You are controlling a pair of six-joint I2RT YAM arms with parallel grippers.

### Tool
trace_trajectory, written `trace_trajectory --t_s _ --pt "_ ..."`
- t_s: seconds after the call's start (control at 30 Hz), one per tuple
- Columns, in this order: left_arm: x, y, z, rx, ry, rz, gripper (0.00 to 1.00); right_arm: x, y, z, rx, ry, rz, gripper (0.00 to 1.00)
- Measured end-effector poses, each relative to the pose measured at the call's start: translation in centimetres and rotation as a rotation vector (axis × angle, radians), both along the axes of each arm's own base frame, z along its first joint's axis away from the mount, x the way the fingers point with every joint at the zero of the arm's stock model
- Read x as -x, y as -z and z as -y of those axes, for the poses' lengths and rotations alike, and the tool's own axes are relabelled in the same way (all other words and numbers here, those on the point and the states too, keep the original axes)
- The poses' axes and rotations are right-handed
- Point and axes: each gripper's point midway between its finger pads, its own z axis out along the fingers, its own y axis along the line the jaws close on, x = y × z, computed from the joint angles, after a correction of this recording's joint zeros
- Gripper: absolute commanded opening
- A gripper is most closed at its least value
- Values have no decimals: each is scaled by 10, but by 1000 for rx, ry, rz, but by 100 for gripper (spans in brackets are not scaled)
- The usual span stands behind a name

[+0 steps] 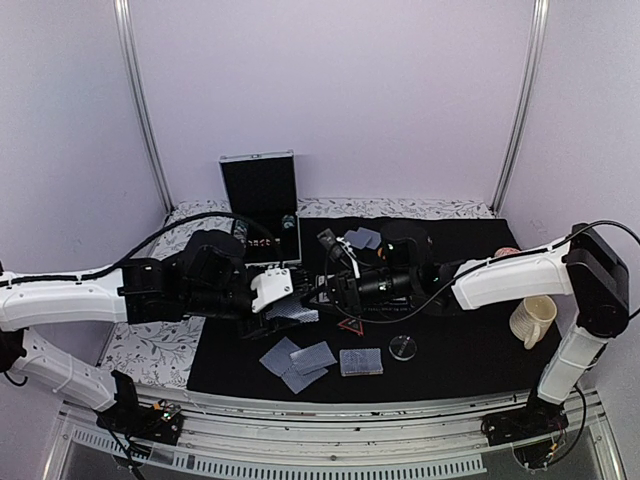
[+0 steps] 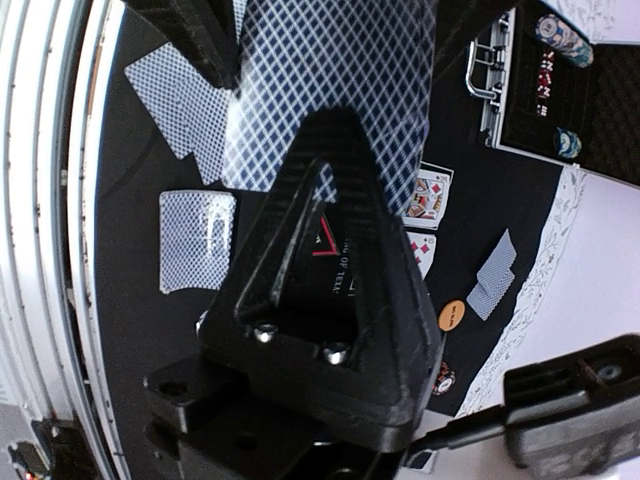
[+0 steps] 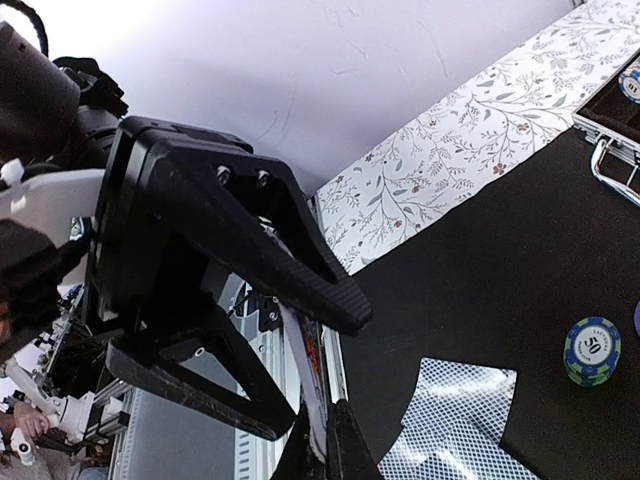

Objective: Distribute texas hold em gaming equipment
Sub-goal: Pass from the left arm to the right, then pick up the poker card from the face-down deck piles.

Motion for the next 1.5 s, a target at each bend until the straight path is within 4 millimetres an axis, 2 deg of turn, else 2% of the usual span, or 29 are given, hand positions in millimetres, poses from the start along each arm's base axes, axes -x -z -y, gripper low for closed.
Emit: trace_trajectory --t_s 0.13,0.3,0.47,0.57,0.67,0.83,0.97,1.07,1.33,1.5 --pt "3 -6 -3 13 8 9 76 5 -2 10 12 0 13 2" --pt "15 -27 -12 92 25 14 79 10 -25 25 -12 6 77 2" --pt "30 -64 -28 267 50 -29 55 23 -43 37 -46 -31 152 2" --pt "30 -82 -34 364 48 -57 52 30 -48 41 -58 -62 181 2" --pt "33 -90 -34 421 59 -95 49 35 -52 43 -70 -85 200 2" --pt "32 -85 -26 441 53 -166 52 39 -53 43 -77 -109 214 2" --pt "34 -72 -20 441 61 -237 34 42 -54 44 -81 -122 219 2" --pt "35 -66 -19 435 64 -254 33 43 -54 44 -82 -128 224 2" --pt "34 -64 -18 448 61 -259 27 47 -56 44 -89 -143 231 2" --pt "30 -60 -16 444 46 -262 21 49 -57 44 -91 -150 231 2"
